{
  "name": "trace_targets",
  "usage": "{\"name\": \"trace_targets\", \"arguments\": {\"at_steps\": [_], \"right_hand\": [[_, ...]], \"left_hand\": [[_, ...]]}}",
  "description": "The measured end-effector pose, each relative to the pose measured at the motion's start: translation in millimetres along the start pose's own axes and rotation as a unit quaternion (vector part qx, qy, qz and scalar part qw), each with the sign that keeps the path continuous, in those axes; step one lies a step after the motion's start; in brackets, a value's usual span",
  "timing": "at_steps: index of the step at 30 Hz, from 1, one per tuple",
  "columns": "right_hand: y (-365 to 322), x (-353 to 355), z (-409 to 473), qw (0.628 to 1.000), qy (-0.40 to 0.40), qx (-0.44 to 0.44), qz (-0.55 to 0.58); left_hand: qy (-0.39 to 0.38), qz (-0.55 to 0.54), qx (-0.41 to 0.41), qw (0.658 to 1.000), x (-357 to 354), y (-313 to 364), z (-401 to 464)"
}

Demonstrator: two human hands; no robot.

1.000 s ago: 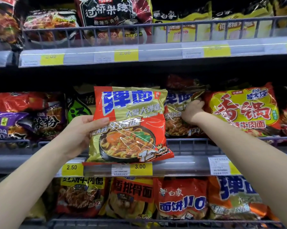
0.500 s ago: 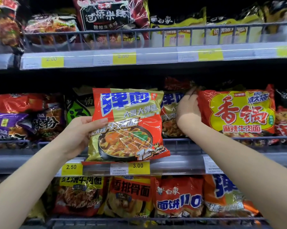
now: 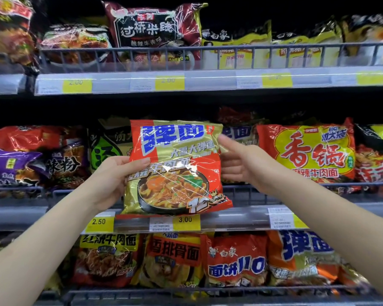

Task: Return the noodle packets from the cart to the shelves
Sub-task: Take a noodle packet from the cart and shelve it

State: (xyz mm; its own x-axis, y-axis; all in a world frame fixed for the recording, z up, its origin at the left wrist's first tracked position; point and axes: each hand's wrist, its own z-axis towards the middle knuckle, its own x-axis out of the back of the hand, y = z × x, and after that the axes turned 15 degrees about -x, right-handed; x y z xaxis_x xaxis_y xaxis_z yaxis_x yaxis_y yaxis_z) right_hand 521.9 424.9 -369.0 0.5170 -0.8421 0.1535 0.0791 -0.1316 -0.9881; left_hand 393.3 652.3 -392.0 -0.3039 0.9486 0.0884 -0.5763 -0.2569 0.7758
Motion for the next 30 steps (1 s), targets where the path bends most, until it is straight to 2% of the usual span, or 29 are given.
{"name": "trace_targets", "arguments": {"at_steps": [3,7,14,16,18,20,22,23,28,30], "right_hand": [[3.5,-1.9,-5.6,0.998,-0.055,-0.001,-0.016],[1.3,2.6,-8.5,0.998,-0.061,0.004,0.002],[-7.2,19.5,-15.9,0.999,-0.004,0.032,0.040],[-10.7,31.6,-18.7,0.998,0.007,0.038,0.045],[-13.8,45.2,-20.7,0.997,0.033,0.044,0.047],[-17.0,58.2,-21.2,0.995,0.066,0.052,0.056],[-19.2,69.9,-20.0,0.993,0.086,0.060,0.057],[-20.3,74.0,-19.8,0.993,0.088,0.061,0.059],[-21.3,84.8,-14.7,0.990,0.118,0.050,0.053],[-19.9,84.9,-11.5,0.990,0.124,0.047,0.044]], "left_hand": [[-0.011,-0.002,0.006,1.000,-5.7,-0.7,-0.4],[-0.006,0.032,0.002,0.999,-10.4,-0.1,0.3],[-0.052,0.052,-0.036,0.997,-27.6,7.8,0.6],[-0.055,0.111,-0.077,0.989,-25.8,5.9,0.2],[-0.088,0.280,-0.115,0.949,-21.5,3.5,-2.0],[-0.163,0.441,-0.159,0.868,-18.7,-2.3,-6.0],[-0.236,0.529,-0.198,0.791,-16.8,-12.2,-7.4],[-0.258,0.551,-0.201,0.768,-14.5,-17.1,-7.0],[-0.296,0.582,-0.209,0.728,-10.7,-28.7,-7.4],[-0.297,0.585,-0.209,0.725,-10.8,-29.1,-7.0]]}}
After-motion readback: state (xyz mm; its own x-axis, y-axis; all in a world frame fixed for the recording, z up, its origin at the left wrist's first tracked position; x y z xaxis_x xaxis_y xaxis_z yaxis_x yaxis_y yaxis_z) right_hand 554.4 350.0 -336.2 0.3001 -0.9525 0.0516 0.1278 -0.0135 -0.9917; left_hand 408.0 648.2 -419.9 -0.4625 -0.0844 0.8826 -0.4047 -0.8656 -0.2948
